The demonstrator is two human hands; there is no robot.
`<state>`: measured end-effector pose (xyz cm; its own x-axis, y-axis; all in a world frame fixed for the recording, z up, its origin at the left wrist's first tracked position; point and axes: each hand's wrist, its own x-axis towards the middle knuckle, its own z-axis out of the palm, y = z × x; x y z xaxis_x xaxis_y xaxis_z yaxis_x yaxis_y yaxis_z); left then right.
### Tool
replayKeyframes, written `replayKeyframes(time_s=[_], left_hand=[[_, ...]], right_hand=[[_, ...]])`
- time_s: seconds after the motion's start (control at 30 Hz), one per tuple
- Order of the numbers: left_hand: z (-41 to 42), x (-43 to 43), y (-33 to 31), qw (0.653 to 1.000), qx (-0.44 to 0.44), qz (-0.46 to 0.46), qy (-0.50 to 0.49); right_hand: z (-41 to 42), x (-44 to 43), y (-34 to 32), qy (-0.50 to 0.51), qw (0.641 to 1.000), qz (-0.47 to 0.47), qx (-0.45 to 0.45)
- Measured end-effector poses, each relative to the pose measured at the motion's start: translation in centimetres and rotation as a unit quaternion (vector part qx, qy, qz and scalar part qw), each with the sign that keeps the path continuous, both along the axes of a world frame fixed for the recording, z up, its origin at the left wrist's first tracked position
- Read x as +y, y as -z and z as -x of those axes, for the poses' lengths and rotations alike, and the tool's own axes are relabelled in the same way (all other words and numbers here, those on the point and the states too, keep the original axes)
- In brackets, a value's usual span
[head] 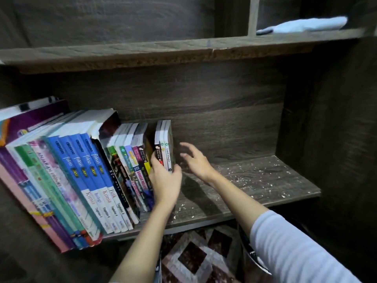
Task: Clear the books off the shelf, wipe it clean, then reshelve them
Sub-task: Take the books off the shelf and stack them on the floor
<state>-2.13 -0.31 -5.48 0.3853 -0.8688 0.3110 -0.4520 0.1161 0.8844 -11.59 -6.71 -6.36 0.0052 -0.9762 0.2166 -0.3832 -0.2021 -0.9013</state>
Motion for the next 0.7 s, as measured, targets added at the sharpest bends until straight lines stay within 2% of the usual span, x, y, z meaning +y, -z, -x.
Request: replayKeyframes(time_s=[0.17,0.37,0.57,0.7], left_hand=[[1.2,-1.2,0.9,0.994,0.038,0.055,-0.081],[2.1,-1.8,0.9,0.982,0.107,0.113,-0.11],[1.7,-1.6,1.2,0.983,0.098,0.134,-0.078],[1.3,-0.8,0.8,0.985,0.095,0.142,-0.021]], right_hand=[[-0.9,-3.7,1.9,0.005,0.997,-0.069,-0.019],[-2.6,-4.2,2.0,-0.031,0.998,-0.047,-0.018],[-2.8,-3.4,2.7,0.002,0.999,-0.013,-0.031],[-2.2,-1.8,1.5,0.018,0.996,0.015,-0.082]])
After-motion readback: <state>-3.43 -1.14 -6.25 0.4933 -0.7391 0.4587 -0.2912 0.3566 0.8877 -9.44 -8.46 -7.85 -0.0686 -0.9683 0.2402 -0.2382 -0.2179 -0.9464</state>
